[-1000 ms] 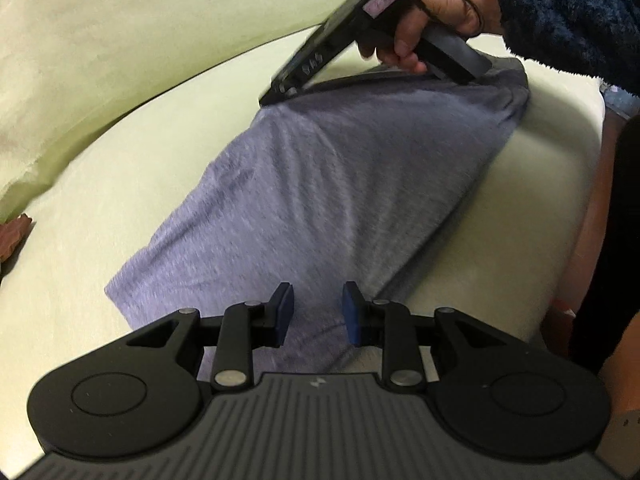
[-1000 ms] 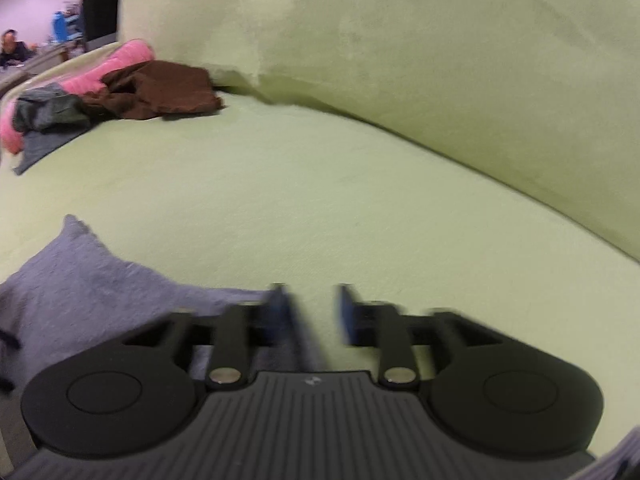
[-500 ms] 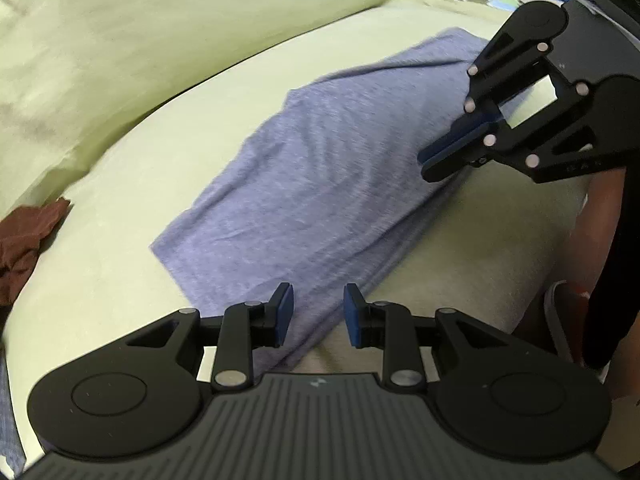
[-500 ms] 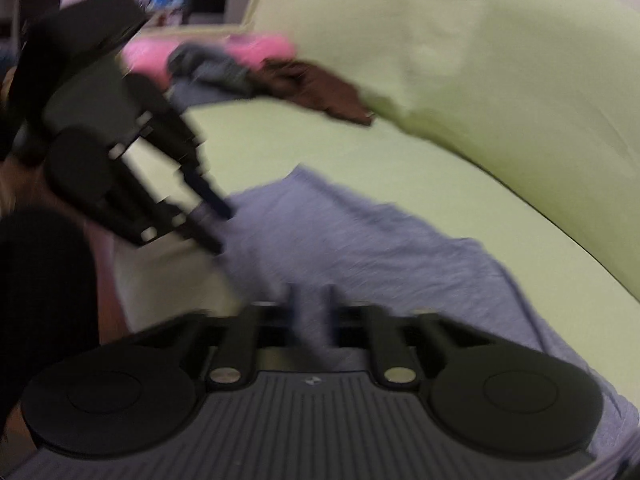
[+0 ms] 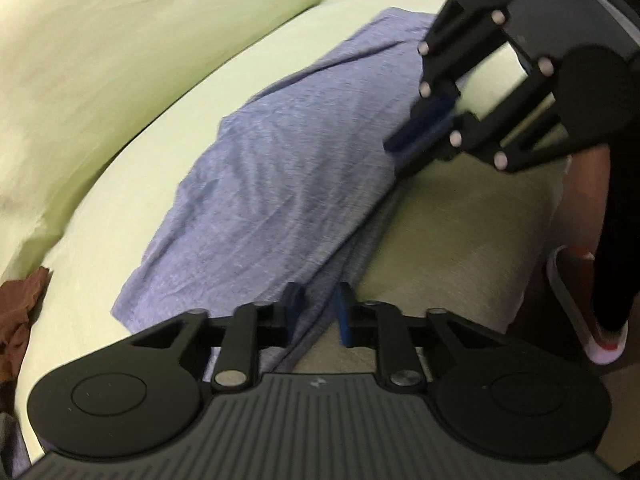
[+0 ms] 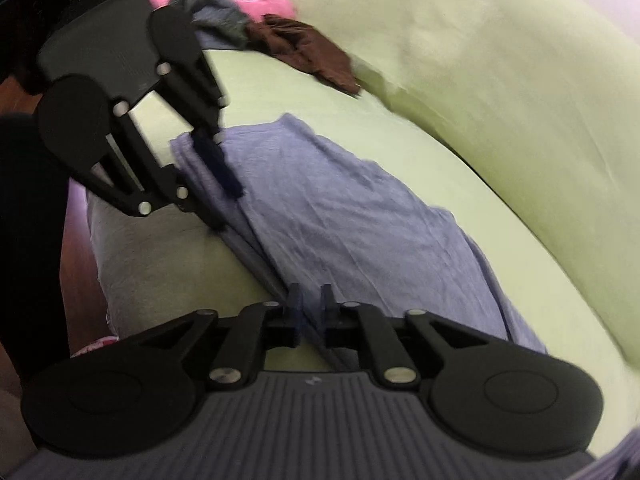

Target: Fold clothes

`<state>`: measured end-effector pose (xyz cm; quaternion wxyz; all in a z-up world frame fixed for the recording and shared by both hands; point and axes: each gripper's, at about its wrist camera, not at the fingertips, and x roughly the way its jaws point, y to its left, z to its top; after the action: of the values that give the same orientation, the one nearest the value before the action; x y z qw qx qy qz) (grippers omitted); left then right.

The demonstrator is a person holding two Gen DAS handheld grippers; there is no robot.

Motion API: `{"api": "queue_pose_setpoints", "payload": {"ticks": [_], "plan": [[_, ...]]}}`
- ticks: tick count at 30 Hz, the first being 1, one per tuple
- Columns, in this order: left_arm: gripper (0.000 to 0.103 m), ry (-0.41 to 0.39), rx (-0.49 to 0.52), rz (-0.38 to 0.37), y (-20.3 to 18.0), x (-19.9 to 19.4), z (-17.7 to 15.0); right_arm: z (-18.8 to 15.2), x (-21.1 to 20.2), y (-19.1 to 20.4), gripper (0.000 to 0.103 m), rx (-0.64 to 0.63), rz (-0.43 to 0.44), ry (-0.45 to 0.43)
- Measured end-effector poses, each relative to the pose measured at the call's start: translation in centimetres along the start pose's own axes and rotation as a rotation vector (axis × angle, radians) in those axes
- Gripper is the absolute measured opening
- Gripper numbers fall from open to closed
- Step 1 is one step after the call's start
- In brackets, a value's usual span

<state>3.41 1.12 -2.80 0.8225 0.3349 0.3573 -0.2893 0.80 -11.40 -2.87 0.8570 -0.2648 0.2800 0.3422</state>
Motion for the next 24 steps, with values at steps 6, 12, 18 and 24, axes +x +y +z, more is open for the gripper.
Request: {"api": "queue_pose_setpoints", "payload": {"ticks": [6,12,18,24], "plan": [[0.000,0.012,0.110,0.023,-1.2,0.3,0.3,-1.7,-2.4,-1.4,0.008,0.216,-0.032,-0.001],[0.000,0.028,0.195,0.012,-1.1,0.0,1.1,-2.2,-2.3,-0.6,0.008,0.203,-0.073,0.010],[0.000,-0.027,0.139,-0.031,0.5,-1.4,2.1,-1.0,-1.2,0.3,0.008,0.088,-0.074,-0.017],[0.000,-0.014,0.164,-0.030,0.0,-1.4,1.8,0.1,0.5,1.4,0.002,0.053,-0.015,-0.045]]}}
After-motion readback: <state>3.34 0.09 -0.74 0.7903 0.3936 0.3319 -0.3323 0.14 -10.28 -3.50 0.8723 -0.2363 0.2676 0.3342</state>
